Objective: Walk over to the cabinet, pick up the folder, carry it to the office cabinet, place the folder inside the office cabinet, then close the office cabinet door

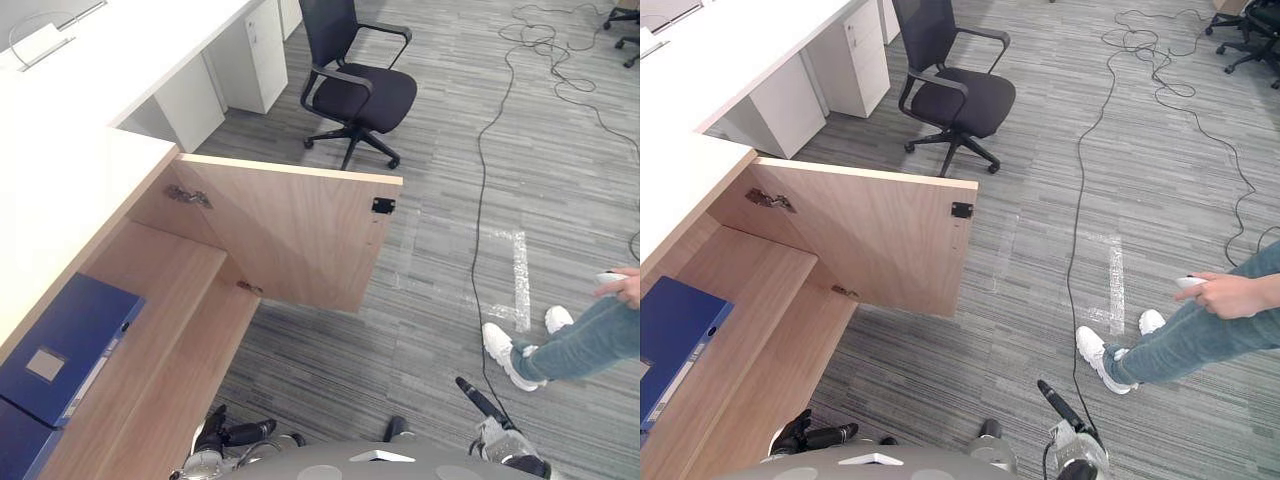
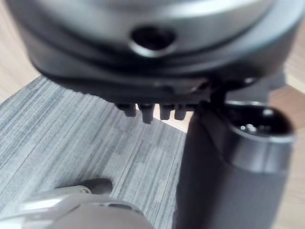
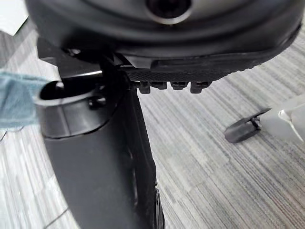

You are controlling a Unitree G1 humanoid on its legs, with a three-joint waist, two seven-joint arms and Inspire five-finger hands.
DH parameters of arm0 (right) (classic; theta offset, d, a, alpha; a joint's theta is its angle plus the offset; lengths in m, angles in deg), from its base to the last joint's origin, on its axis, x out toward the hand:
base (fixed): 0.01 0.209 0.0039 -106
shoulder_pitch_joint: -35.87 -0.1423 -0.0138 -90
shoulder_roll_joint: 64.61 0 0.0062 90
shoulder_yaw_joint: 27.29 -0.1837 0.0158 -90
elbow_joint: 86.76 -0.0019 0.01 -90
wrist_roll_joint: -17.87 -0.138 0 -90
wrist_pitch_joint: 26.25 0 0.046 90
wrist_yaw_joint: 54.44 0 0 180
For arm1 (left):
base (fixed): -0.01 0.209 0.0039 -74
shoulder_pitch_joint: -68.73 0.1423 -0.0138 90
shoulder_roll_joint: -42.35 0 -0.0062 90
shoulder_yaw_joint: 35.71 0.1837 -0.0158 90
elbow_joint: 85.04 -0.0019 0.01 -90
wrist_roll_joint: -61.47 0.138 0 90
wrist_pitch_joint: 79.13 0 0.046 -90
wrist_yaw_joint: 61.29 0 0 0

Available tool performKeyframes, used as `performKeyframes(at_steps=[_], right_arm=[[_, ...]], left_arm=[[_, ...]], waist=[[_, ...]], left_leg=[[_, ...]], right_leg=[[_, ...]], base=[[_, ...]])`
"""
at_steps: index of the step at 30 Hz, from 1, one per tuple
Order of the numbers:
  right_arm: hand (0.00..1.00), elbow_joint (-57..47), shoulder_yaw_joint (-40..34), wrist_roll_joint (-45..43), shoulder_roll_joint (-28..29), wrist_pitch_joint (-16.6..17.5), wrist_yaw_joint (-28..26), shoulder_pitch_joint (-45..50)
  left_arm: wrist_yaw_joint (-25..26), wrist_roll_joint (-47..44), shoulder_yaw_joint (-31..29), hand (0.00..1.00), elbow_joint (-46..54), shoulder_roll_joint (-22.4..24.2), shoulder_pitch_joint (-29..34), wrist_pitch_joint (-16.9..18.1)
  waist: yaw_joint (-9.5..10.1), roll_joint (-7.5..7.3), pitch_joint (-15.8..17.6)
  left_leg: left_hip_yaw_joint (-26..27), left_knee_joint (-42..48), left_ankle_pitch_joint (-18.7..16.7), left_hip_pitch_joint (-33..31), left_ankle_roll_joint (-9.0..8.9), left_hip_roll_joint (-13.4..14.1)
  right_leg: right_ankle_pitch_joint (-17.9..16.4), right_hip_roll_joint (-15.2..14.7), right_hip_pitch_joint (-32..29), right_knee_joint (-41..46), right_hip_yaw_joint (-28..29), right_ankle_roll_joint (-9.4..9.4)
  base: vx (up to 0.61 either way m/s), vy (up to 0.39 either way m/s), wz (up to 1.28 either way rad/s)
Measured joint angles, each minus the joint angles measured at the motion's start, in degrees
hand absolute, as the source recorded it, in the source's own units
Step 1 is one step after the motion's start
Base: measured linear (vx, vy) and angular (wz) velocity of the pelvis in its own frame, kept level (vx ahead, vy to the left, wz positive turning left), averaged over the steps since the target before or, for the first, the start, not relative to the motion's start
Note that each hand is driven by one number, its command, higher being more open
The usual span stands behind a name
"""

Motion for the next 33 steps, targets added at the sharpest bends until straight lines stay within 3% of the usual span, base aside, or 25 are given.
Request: performKeyframes(at_steps=[5, 11, 19, 29, 33], right_arm=[[1.0, -0.92, 16.42, -17.82, 0.74, 2.67, -4.58, -0.54], [1.0, -0.83, 25.02, -36.03, 5.29, 4.47, -7.02, -2.13], [1.0, -0.54, 28.53, -48.91, 6.38, 5.8, -6.8, -3.14], [1.0, -6.11, 31.07, -65.02, 6.42, 13.29, -6.62, -5.46], [1.0, -9.89, 30.7, -67.23, 6.16, 16.18, -6.53, -5.88]], left_arm=[[-0.67, -0.2, 0.85, 1.0, -0.03, -0.35, 0.53, 0.01], [-0.75, -0.5, 1.27, 1.0, -0.2, -0.65, 1.18, 0.05], [-0.56, -1.21, 2.37, 1.0, -0.17, -0.9, 1.17, 0.11], [0.71, -2.67, 3.01, 1.0, -0.17, -1.03, 1.17, 0.14], [1.25, -2.69, 2.7, 1.0, -0.18, -0.98, 1.18, 0.13]], waist=[[0.99, -0.39, -1.17], [1.5, -0.9, -1.92], [2.1, -0.87, -1.94], [2.36, -0.87, -2.03], [2.35, -0.94, -2.08]], left_leg=[[0.02, -0.93, -0.02, 0.87, 0.03, -0.13], [0.33, -0.92, -0.04, 0.85, 0.07, -0.23], [-0.57, -1.27, -0.02, 0.73, 0.1, -0.21], [-1.09, -1.75, 0.2, 0.68, 0.38, -0.31], [-1.37, -1.76, 0.2, 0.65, 0.38, -0.38]], right_leg=[[0.56, 0.26, 0.81, -1.18, 0.18, -0.15], [1.57, 0.49, 0.86, -2.32, 0.82, -0.4], [2.04, 0.63, 0.65, -2.35, 0.84, -0.44], [2.22, 0.65, 0.41, -2.45, 0.67, -0.25], [2.27, 0.57, 0.45, -2.46, 0.58, -0.21]], base=[[0.0, -0.001, -0.01], [-0.05, -0.008, -0.06], [-0.05, -0.013, 0.0], [-0.01, -0.002, 0.0], [0.0, -0.002, 0.02]])
